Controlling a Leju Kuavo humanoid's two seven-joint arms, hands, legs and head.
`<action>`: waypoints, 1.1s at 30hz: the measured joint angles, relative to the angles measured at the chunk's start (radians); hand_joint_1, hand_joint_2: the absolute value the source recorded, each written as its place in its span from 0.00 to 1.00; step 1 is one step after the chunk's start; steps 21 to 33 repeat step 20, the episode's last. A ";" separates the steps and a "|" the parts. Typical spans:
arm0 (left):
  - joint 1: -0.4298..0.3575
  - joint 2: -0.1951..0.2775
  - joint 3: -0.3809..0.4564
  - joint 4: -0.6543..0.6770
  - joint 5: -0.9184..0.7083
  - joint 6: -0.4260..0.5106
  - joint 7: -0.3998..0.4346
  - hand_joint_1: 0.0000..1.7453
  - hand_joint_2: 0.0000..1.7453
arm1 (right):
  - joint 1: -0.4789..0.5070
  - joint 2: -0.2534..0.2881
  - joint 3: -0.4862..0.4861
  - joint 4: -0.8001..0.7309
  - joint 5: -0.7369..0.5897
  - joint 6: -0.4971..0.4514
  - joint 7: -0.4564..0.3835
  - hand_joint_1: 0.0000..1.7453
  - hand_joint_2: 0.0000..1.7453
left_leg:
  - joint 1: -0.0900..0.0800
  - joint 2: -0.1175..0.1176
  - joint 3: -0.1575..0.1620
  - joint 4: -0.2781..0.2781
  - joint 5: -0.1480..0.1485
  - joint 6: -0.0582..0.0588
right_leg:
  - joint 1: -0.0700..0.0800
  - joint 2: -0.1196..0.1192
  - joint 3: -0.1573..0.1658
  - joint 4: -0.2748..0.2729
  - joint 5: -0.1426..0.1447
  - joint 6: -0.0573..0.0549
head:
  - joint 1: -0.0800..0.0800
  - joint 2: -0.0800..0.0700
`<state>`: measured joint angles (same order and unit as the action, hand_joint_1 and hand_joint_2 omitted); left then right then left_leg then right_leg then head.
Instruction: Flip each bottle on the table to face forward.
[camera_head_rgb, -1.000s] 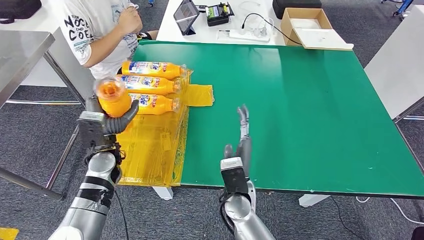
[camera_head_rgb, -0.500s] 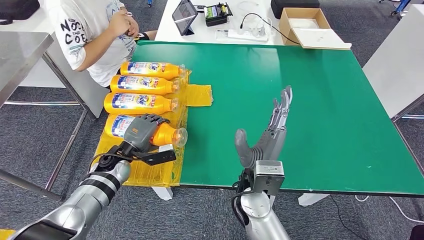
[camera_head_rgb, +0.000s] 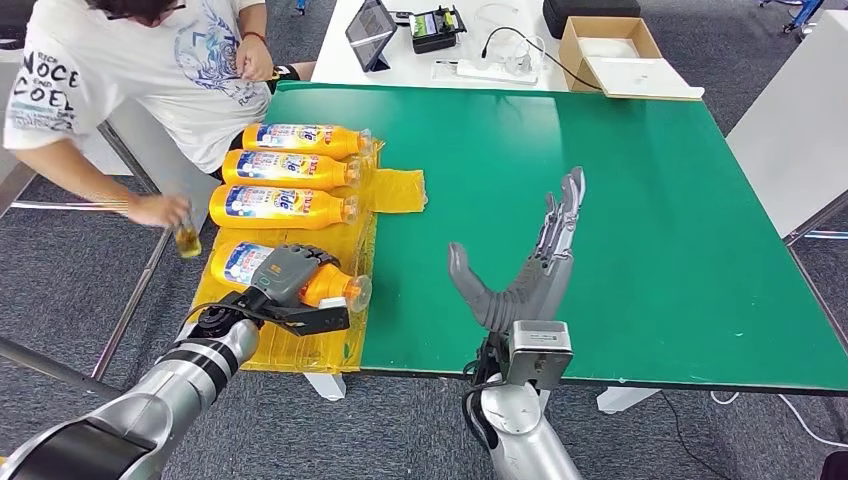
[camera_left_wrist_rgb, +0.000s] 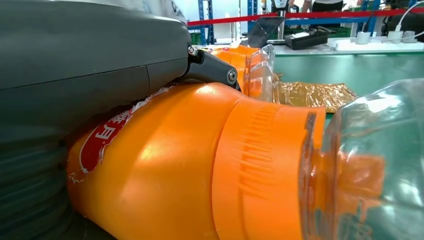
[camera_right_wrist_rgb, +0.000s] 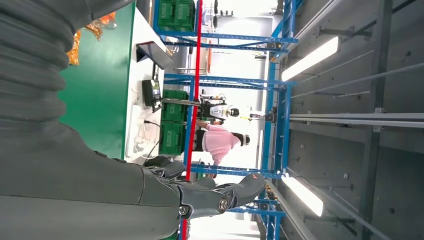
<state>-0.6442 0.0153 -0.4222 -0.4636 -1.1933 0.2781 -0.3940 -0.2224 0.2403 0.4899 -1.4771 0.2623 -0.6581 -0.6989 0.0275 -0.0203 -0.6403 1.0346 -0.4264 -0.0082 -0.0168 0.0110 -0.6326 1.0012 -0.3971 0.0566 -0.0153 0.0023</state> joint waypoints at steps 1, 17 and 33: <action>-0.002 0.000 -0.001 0.004 0.000 -0.001 -0.001 1.00 1.00 | 0.000 0.000 0.001 0.000 0.000 0.001 0.000 0.00 1.00 | 0.000 0.000 0.000 0.000 0.000 0.000 | 0.000 0.000 0.000 0.000 0.000 0.000 | 0.000 0.000; -0.030 0.000 -0.007 0.059 0.093 -0.177 -0.001 0.00 0.00 | -0.014 0.005 0.005 0.069 0.006 0.097 0.000 0.00 1.00 | 0.000 -0.001 0.002 0.000 0.000 0.000 | 0.000 0.000 0.004 0.000 0.000 0.000 | 0.000 0.000; -0.034 0.000 -0.004 0.067 0.118 -0.218 -0.007 0.00 0.00 | -0.020 0.008 0.005 0.087 0.006 0.113 0.002 0.00 1.00 | 0.000 -0.001 0.003 -0.001 0.000 0.000 | 0.000 -0.001 0.005 0.000 0.000 0.000 | 0.000 0.000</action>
